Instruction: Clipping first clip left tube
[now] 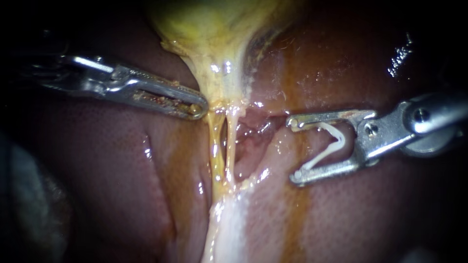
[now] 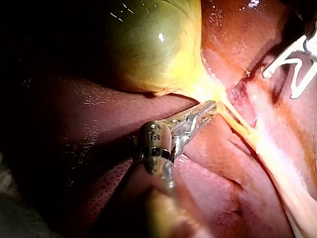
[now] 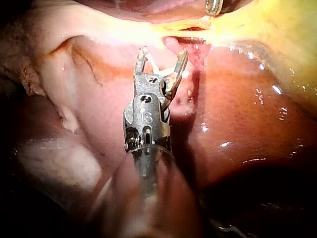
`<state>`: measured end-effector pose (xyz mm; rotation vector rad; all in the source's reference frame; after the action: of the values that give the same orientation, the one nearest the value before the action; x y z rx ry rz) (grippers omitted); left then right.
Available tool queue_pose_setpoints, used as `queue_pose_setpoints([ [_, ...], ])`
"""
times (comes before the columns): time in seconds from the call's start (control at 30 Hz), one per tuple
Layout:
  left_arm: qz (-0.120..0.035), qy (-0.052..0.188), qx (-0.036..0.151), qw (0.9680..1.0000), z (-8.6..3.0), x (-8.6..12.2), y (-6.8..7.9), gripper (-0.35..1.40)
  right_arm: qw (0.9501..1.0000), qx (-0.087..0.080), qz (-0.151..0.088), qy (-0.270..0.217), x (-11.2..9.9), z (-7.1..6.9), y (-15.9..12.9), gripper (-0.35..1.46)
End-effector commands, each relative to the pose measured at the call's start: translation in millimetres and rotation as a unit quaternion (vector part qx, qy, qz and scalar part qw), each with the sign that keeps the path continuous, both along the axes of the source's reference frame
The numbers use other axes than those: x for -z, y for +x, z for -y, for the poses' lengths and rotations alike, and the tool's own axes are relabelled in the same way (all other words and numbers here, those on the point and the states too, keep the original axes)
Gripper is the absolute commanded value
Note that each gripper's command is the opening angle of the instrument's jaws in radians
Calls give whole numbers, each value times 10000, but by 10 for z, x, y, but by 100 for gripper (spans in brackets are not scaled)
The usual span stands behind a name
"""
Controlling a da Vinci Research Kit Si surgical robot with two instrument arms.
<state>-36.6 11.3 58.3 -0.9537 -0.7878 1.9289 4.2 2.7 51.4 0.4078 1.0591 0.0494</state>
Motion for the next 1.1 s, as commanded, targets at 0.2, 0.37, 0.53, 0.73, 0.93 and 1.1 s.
queue_pose_setpoints([
  [0.2,49,58,-53,10000,-9,11,12,-35,10000,8,12,-2,0,1,0,49],
  [0.37,68,106,-58,9999,-23,31,33,-35,10000,9,12,-1,2,1,1,49],
  [0.53,29,30,-6,10000,-30,44,44,-35,10000,0,0,3,2,1,2,49],
  [0.73,28,29,-5,10000,-29,44,44,-35,9999,-41,-92,38,6,1,11,49],
  [0.93,25,29,-1,10000,-28,45,43,-35,9994,-120,-83,300,7,4,42,49],
  [1.1,23,29,2,10000,-27,46,43,-35,9966,-373,-42,737,-1,4,75,49],
])
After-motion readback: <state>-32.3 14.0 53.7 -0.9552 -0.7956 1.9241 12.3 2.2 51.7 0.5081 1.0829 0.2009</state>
